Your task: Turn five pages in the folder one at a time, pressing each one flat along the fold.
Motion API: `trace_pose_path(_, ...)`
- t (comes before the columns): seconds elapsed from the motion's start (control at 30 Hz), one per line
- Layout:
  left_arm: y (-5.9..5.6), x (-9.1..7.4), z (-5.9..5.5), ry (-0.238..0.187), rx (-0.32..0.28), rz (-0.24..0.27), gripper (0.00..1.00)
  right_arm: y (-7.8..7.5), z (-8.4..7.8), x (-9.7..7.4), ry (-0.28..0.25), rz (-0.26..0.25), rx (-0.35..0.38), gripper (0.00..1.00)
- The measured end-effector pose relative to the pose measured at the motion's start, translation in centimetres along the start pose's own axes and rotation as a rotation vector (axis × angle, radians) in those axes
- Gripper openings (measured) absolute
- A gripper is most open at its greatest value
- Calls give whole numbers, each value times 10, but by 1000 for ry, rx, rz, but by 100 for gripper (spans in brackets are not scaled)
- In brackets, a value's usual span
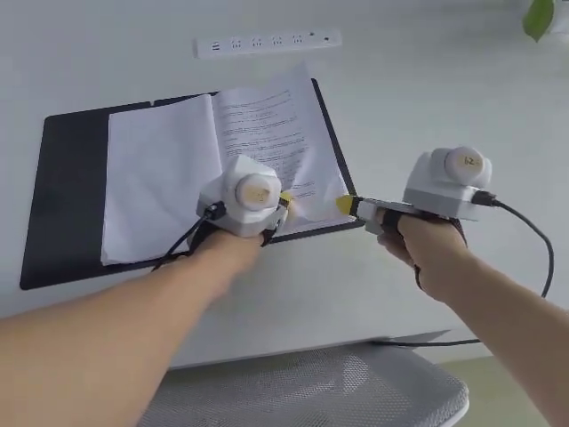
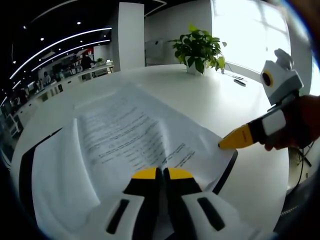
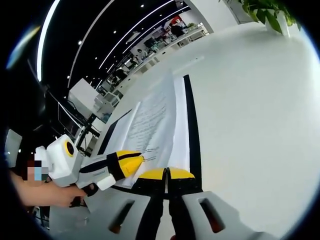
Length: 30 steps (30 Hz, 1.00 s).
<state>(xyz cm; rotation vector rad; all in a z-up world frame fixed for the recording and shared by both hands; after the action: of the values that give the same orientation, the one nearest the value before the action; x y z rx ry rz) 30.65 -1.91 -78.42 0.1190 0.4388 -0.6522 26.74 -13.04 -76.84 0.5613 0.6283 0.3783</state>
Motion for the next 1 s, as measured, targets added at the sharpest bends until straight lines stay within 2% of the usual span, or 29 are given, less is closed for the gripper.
trace_pose_path(0.17, 0, 0, 0, 4, -10, 0, 4, 1, 1, -1, -8, -5, 13, 0)
trace_pose_path(0.37, 0, -3, 1, 11, -53, 2, 5, 5, 8, -4, -39, -4, 38, 0)
trace_pose_path(0.47, 6, -10, -1, 37, -60, 18, 0, 13, 15, -7, -60, 12, 55, 0)
trace_pose_path(0.53, 11, -17, -1, 52, -53, 18, 0, 19, 19, -9, -73, 25, 66, 0)
trace_pose_path(0.77, 31, -52, 21, -6, -86, 18, 6, 53, 33, -15, -133, 110, 116, 0)
trace_pose_path(0.87, 42, -74, 34, -43, -106, 32, 8, 76, 36, -16, -139, 164, 114, 0)
trace_pose_path(1.0, 54, -104, 42, -73, -117, 51, 9, 106, 38, -15, -147, 234, 108, 0)
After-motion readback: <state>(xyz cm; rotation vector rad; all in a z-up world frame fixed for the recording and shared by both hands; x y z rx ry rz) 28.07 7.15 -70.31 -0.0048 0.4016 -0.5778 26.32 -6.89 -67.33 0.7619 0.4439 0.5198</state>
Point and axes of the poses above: the centre of the closed fingertips' face, and the gripper's own axes: x roughly forward along the fingers, y roughly to its left, z roughly out of its top, the point moved 4 cm from there along -x, roughly backward along the fingers, and after that the axes turned 9 degrees about -y, right-handed, at the moved point
